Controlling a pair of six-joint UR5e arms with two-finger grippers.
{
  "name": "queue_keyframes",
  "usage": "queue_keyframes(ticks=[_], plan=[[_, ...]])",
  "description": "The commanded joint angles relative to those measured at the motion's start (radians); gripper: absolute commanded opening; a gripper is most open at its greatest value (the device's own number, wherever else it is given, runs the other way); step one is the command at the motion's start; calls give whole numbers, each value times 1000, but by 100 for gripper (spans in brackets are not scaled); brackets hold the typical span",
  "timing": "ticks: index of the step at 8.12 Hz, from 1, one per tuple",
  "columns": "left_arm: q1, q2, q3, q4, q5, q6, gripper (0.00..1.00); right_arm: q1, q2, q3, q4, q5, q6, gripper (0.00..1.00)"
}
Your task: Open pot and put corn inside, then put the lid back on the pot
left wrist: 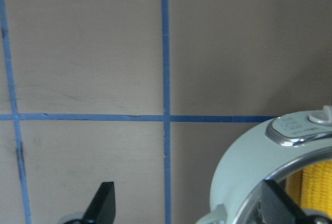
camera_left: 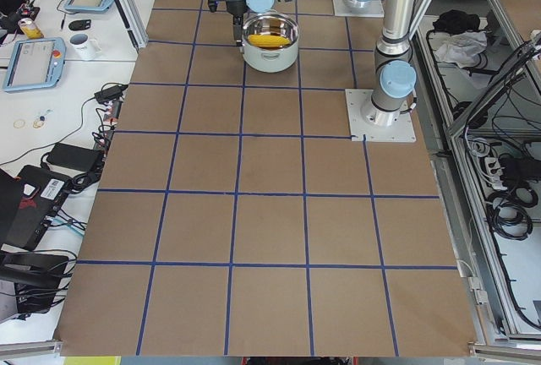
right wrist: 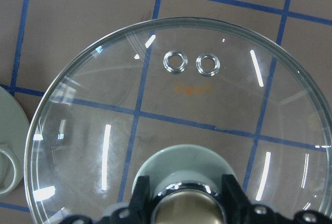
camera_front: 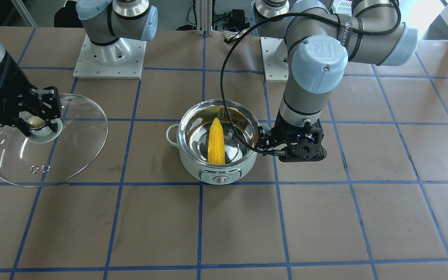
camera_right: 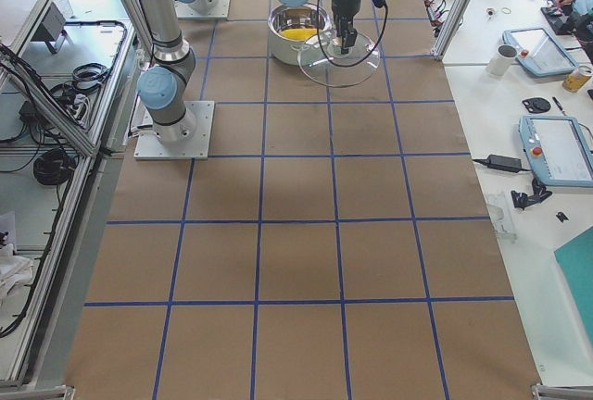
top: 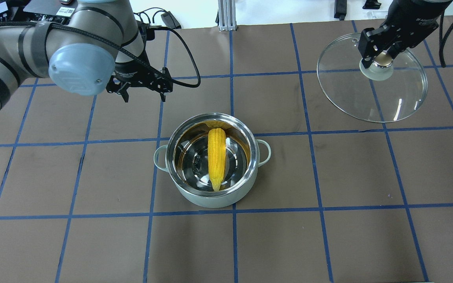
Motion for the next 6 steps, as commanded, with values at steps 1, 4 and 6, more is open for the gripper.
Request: queue_keyframes(ticks=[1, 4, 6], plan=[[131, 5, 64, -32, 21, 89, 100, 0, -1, -1, 11, -2, 1, 0], [156, 13, 271, -151, 49, 160, 100, 12, -5, 16, 17, 10, 91, 0], [142, 13, 256, -154, 46, 151, 100, 79, 4, 19, 5, 9, 200, 0]])
